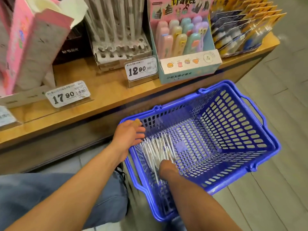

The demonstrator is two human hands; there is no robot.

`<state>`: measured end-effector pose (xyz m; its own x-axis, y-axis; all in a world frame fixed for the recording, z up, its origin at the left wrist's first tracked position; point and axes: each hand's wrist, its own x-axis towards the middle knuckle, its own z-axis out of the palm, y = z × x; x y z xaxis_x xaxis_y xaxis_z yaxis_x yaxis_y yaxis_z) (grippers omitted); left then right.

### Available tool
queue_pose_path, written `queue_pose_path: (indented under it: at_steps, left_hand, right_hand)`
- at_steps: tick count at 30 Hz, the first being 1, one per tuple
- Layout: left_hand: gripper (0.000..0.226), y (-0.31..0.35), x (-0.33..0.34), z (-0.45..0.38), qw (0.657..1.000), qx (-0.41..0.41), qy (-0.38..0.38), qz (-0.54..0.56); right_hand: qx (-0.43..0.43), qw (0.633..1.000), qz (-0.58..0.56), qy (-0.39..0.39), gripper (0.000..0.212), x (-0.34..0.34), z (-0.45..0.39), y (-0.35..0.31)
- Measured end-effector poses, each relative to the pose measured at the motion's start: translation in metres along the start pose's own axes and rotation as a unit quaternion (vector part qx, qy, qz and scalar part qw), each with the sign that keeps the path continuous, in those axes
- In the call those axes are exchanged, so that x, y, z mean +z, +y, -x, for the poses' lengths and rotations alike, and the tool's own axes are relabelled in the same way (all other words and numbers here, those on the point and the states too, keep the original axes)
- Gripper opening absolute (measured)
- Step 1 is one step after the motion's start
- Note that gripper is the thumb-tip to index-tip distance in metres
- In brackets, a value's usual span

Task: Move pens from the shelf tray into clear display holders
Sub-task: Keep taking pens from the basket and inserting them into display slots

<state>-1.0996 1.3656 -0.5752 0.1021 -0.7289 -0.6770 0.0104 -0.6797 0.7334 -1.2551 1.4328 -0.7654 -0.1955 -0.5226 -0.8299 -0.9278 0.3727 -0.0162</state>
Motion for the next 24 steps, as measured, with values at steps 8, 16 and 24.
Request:
queue_pose_path:
  at_steps: [8, 16, 24]
  left_hand:
    - [0.021, -0.015, 0.007, -0.013, 0.999, 0.023, 0.005, 0.034]
    - [0.017, -0.017, 0.015, -0.019, 0.999, 0.009, 0.001, 0.033]
    - [0.028, -0.015, 0.027, -0.011, 0.996, -0.02, -0.088, 0.006]
  right_hand:
    - [-0.012, 1.0, 0.009, -0.013, 0.032, 0.001, -0.007, -0.003]
    - [-0.069, 0.961, -0.265, -0.025, 0.016, -0.072, 0.046, 0.015]
    - [-0.305, 0.878, -0.369, -0.007, 0.023, -0.081, 0.116, 0.009]
